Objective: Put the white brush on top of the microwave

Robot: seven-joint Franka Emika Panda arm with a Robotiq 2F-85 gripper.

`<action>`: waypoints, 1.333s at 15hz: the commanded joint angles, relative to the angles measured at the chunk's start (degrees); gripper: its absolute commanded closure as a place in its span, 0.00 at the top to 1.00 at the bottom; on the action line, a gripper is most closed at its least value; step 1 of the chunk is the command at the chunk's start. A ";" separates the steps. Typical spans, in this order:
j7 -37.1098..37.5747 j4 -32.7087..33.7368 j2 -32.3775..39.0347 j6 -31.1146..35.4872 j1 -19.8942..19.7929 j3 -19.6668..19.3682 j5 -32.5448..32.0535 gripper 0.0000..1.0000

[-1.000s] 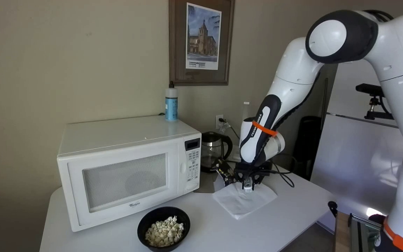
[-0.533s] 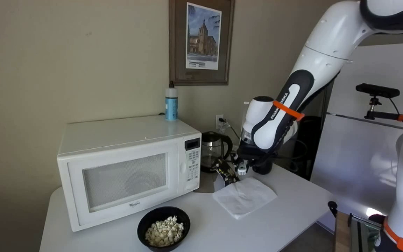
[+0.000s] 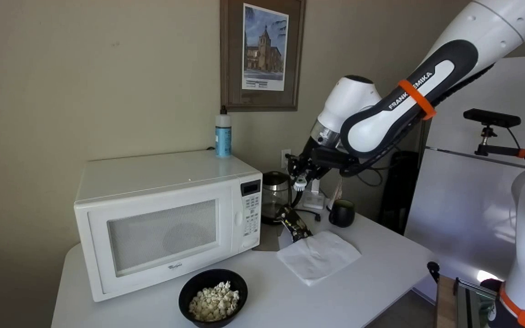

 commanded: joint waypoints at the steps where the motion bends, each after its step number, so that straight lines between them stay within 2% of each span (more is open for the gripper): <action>1: -7.08 -0.37 -1.12 -1.25 -9.91 11.89 8.79 0.44; 3: -8.80 -0.74 -3.07 -2.52 -11.13 14.30 10.56 0.44; 9: -9.29 -1.52 -3.21 -2.53 -11.76 14.51 10.53 0.44; 10: -9.31 -1.52 -3.21 -2.53 -11.77 14.51 10.53 0.19; 11: -9.70 -0.51 -2.55 -2.79 -12.16 15.64 11.52 0.19; 12: -11.42 1.48 -1.73 -4.50 -12.29 17.46 13.96 0.19; 15: -10.77 9.09 2.14 -8.92 -15.88 24.46 12.87 0.19; 18: -9.39 19.51 7.28 -16.61 -17.15 28.03 10.27 0.19; 20: -8.30 27.24 11.99 -21.72 -17.13 28.59 8.73 0.19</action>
